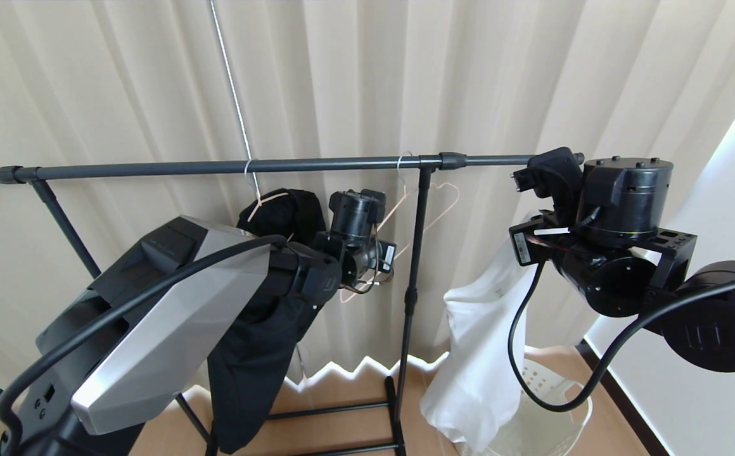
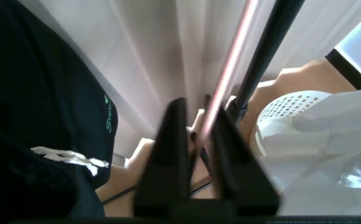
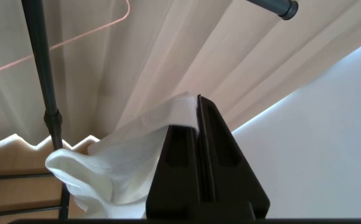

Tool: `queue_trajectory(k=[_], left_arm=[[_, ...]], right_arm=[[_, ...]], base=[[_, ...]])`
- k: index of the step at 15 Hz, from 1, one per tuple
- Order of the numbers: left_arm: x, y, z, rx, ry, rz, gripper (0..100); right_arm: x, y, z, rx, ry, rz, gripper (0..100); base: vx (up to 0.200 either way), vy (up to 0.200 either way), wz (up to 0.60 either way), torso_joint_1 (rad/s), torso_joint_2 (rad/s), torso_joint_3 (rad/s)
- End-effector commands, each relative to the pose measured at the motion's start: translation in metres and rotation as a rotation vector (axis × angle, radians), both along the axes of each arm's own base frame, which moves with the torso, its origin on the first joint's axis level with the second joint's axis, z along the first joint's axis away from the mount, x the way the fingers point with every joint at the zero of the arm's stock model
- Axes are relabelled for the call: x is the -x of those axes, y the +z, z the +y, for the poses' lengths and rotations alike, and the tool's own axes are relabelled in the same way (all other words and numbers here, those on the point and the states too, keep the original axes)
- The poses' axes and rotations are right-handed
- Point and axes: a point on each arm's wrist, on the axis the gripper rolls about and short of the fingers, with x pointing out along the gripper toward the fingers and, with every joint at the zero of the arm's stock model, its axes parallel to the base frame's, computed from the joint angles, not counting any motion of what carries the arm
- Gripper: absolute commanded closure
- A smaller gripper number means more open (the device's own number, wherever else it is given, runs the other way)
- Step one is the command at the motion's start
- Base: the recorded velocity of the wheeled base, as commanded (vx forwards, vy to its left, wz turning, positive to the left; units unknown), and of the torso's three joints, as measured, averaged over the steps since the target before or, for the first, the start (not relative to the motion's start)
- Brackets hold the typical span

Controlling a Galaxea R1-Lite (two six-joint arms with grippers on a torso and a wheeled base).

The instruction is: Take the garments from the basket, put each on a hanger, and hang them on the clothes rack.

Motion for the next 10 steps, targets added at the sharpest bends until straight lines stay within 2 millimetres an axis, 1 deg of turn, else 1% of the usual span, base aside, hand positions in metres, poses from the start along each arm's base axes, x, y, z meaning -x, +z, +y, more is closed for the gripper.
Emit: queue_trajectory(k=[1, 5, 10], left_arm=[[0.000, 0.000, 0.000, 0.001, 0.001, 0.001, 100], [0.001, 0.002, 0.000, 0.007, 0.002, -0.002, 100], [0.004, 0.012, 0.000, 0.035, 0.035, -0.015, 100]], right_arm=[[0.000, -0.001, 0.000, 0.002, 0.000, 0.003, 100], [0.000, -0.001, 0.000, 0.001, -0.001, 0.001, 100], [0.000, -0.001, 0.000, 0.002, -0.001, 0.003, 100]], base=[[0.000, 0.000, 0.00, 0.000, 0.00, 0.000], [0.000, 0.000, 0.00, 0.000, 0.00, 0.000], [0.000, 0.000, 0.00, 0.000, 0.00, 0.000]])
